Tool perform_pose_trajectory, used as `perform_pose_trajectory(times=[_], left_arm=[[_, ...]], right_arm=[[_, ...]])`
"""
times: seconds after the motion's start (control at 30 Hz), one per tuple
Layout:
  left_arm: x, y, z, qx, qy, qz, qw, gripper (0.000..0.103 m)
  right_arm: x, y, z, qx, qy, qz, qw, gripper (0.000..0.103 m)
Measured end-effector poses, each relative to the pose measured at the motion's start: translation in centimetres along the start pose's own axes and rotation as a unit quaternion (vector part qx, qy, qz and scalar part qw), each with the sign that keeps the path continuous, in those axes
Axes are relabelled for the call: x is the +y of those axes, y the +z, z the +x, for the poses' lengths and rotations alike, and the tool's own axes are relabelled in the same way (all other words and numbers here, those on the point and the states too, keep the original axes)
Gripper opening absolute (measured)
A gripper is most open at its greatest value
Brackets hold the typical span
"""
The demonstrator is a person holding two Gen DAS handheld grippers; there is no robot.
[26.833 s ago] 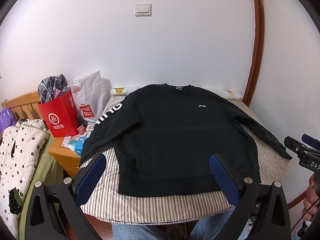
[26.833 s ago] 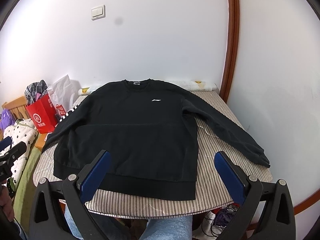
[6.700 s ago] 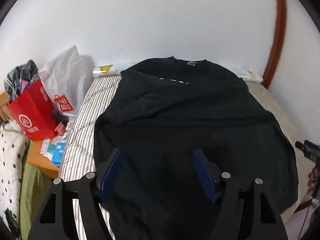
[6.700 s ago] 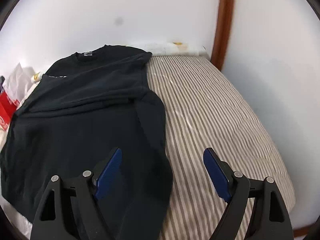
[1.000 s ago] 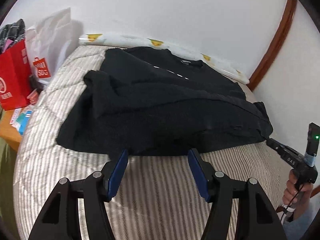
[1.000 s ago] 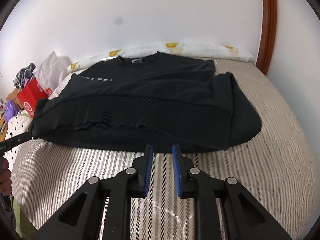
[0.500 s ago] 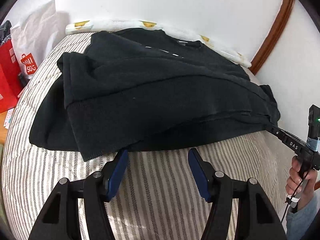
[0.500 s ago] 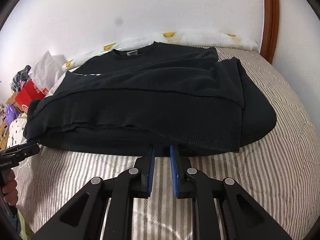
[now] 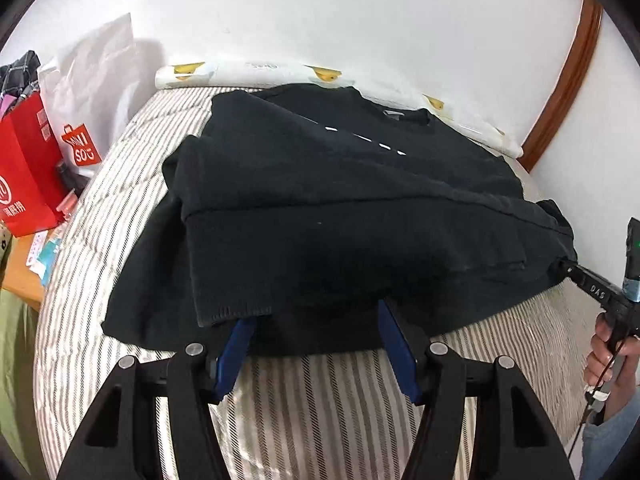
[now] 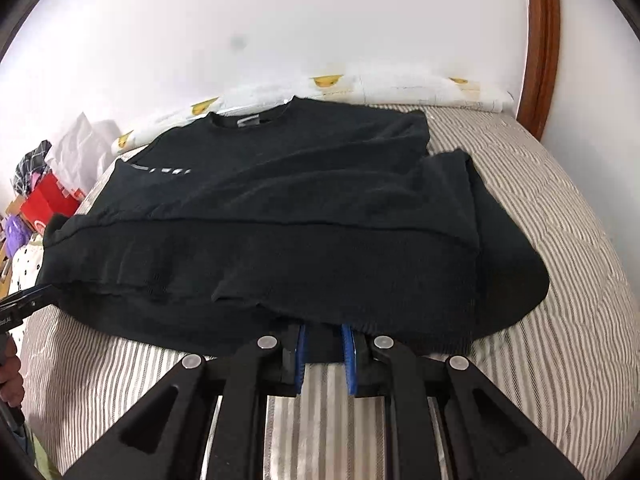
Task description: Fold small clothes
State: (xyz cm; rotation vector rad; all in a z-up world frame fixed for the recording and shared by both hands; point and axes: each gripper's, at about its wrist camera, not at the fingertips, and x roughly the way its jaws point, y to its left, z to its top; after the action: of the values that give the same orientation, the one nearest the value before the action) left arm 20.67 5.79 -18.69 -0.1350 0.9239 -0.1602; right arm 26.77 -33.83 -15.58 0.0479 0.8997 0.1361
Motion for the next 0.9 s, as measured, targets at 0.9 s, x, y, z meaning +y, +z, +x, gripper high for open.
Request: perform_pose_trajectory(times=[0.9], left_arm=[[1.9, 11.1, 4.2, -0.085, -0.039, -0.040, 0.9948, 0.060]], right_arm=[[-0.8, 11.5, 8.3, -0.016, -0.018, -0.004, 1.000, 0.013]])
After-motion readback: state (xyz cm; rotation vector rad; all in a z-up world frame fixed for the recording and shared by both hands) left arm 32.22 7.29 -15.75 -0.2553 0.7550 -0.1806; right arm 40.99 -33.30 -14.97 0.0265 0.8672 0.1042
